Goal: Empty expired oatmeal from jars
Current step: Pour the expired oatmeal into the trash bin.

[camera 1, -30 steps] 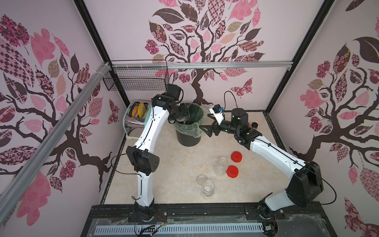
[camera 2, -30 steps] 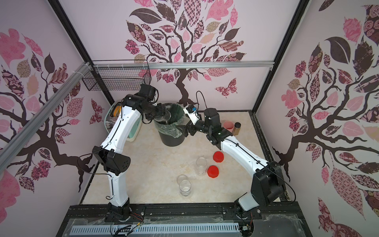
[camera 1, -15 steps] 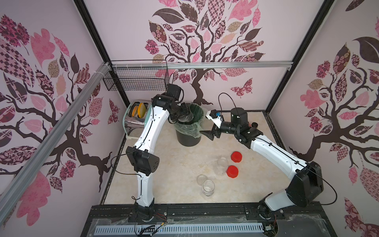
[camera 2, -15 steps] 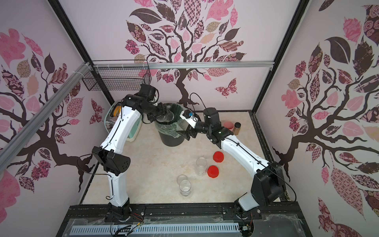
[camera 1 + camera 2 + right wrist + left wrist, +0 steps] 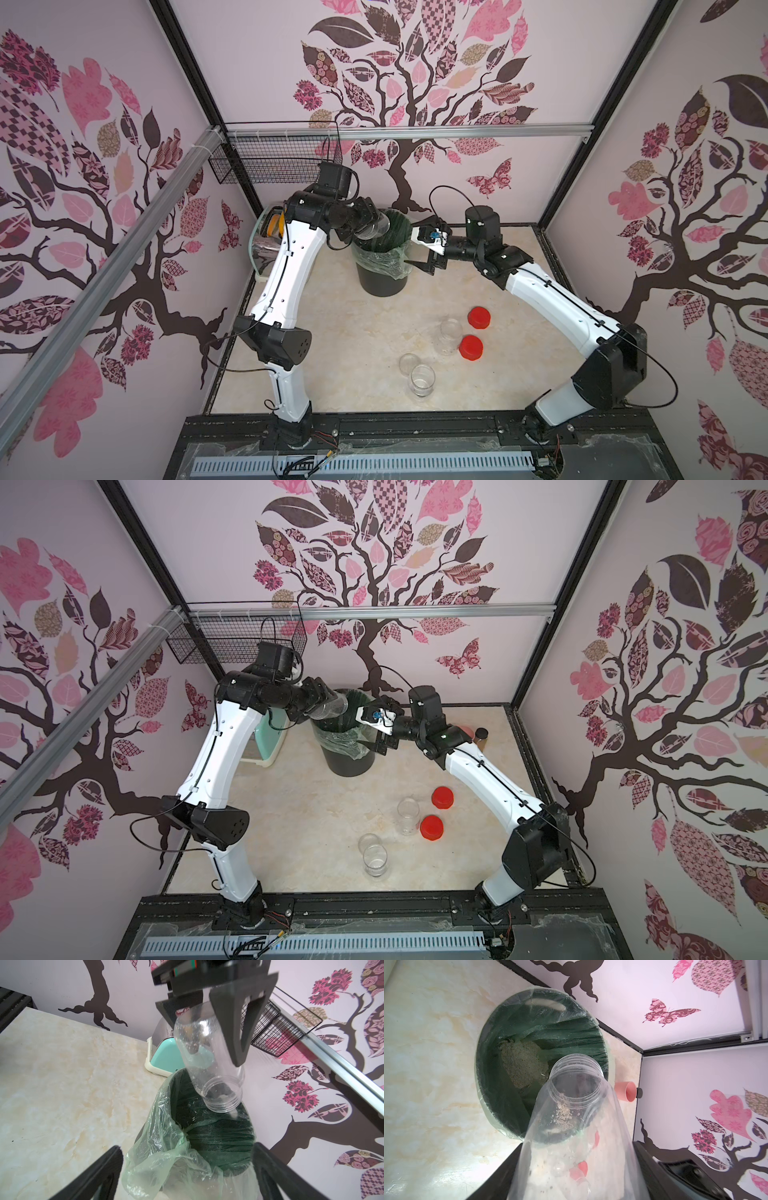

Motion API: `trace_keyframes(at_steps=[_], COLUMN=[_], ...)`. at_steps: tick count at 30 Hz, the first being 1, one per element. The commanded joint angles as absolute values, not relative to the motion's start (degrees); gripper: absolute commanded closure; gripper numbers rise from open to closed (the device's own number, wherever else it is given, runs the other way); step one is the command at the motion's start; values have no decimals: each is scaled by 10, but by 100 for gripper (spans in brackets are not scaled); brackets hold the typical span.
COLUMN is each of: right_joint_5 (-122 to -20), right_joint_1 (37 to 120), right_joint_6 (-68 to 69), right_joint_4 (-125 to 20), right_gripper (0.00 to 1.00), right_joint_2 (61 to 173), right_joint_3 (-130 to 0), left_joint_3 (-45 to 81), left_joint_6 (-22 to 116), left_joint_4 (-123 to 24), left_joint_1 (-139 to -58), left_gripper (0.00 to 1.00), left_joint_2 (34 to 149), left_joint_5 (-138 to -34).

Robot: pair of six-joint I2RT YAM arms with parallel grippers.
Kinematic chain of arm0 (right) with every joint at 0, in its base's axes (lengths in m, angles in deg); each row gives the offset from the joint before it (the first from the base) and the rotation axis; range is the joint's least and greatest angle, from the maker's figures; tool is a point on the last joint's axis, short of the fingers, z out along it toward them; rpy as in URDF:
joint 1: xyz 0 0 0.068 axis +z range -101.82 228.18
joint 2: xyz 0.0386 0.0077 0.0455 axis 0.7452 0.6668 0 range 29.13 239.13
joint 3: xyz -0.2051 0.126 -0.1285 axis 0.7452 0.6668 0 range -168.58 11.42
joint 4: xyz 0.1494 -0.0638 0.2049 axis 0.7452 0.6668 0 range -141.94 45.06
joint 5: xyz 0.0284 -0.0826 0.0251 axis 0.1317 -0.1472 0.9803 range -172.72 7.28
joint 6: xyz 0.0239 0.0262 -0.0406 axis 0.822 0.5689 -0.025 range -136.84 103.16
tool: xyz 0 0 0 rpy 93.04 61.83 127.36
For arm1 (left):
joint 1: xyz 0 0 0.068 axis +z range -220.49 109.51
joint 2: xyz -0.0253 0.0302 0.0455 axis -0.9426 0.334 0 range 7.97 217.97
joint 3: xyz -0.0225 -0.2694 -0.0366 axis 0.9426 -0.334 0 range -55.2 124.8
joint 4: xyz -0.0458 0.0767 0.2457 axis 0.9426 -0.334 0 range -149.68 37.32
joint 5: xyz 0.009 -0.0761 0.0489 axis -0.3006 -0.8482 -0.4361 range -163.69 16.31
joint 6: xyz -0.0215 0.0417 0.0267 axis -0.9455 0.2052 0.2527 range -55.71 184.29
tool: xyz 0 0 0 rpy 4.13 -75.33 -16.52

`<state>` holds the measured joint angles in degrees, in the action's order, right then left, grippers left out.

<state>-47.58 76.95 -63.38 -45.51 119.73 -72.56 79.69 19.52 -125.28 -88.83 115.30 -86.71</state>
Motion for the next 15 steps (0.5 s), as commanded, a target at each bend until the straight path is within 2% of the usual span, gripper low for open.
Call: trace_keyframes(at_steps=[1, 3, 7, 15], right_joint_5=[-452, -428, -414, -404], right_joint_1=[768, 767, 767, 775], right_joint_6=[-634, -661, -654, -642], right_joint_4=[-449, -453, -564, -632], right_gripper=[0, 0, 0, 0], right_joint_2=[1229, 1244, 1254, 1293], right_joint_3=[-783, -797, -763, -792], left_joint_3=[788, 788, 788, 778], left_joint_6=[188, 188, 189, 191], left_joint_4=[-1233, -1231, -1227, -1221], left_joint_1=[-887, -886, -886, -886], left_gripper=[100, 100, 100, 100], left_joint_2=[1147, 1147, 1146, 1144], left_joint_5=[-880, -884, -892, -908])
